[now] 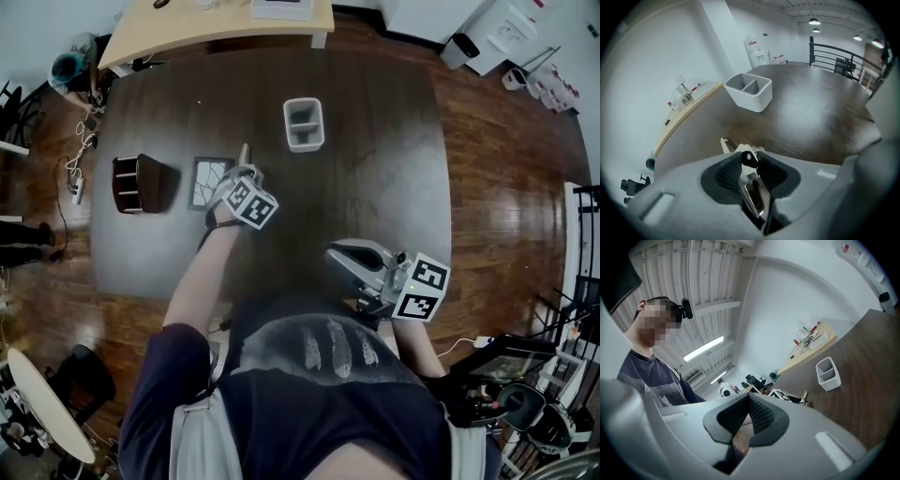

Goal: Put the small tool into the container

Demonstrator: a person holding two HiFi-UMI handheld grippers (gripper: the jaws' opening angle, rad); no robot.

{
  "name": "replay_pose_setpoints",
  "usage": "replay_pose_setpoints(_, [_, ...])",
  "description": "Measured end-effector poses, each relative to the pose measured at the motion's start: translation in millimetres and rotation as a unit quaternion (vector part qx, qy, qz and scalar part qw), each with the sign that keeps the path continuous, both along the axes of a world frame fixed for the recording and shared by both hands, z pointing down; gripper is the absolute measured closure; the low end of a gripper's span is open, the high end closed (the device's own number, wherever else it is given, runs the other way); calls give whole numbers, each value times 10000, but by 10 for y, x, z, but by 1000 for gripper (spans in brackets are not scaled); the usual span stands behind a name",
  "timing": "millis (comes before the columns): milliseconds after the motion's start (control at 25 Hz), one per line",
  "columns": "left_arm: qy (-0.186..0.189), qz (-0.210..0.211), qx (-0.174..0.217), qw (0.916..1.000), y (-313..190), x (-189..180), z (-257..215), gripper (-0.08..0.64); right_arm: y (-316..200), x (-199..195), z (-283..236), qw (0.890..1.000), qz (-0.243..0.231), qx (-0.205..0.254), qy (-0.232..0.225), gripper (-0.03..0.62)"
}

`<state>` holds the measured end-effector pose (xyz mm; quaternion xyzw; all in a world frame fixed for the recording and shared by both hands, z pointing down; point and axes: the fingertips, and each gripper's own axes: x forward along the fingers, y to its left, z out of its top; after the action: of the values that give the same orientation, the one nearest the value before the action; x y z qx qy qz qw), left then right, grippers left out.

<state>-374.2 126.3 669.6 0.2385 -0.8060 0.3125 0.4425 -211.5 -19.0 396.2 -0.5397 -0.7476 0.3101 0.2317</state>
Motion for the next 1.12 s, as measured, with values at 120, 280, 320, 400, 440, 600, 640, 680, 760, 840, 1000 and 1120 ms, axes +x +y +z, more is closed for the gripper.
replay_pose_setpoints(120, [-60,-70,138,9999,64,-15,-69,480,8,4,12,10000,-44,35,14,594])
replay_pose_setpoints(280, [9,-214,384,9990,185,-48,-162,540,5,13,26,10000,-62,27,21,594])
replay_pose_setpoints(320, [60,-199,447,9988,182,-42,-191,545,3,18,28,10000,-61,14,22,594])
replay_pose_setpoints(400, [148,-198,555,9982,176,-19,-216,545,3,26,26,10000,-58,-8,21,594])
replay_pose_setpoints(440, [173,-217,612,9977,174,-9,-225,546,8,27,21,10000,-58,-15,17,594])
replay_pose_setpoints(600, [139,-419,1007,9939,183,0,-315,546,37,23,12,10000,-32,-57,6,594])
replay_pose_setpoints(640, [121,-520,1205,9913,171,-1,-372,546,36,27,17,10000,-16,-60,24,594])
replay_pose_setpoints(680, [102,-635,1458,9872,146,-10,-450,546,31,34,25,10000,-1,-57,53,594])
replay_pose_setpoints(760, [8,-815,2038,9756,71,-91,-651,546,25,45,43,9999,17,-37,109,594])
replay_pose_setpoints(840, [-190,-863,2641,9604,-29,-240,-893,546,25,48,51,9999,21,-20,127,594])
replay_pose_setpoints(1000, [-608,-474,3615,9292,-349,-525,-1305,546,28,60,70,9999,36,20,122,594])
replay_pose_setpoints(1120, [-895,-209,3791,9208,-546,-746,-1447,546,47,80,109,9997,10,80,209,594])
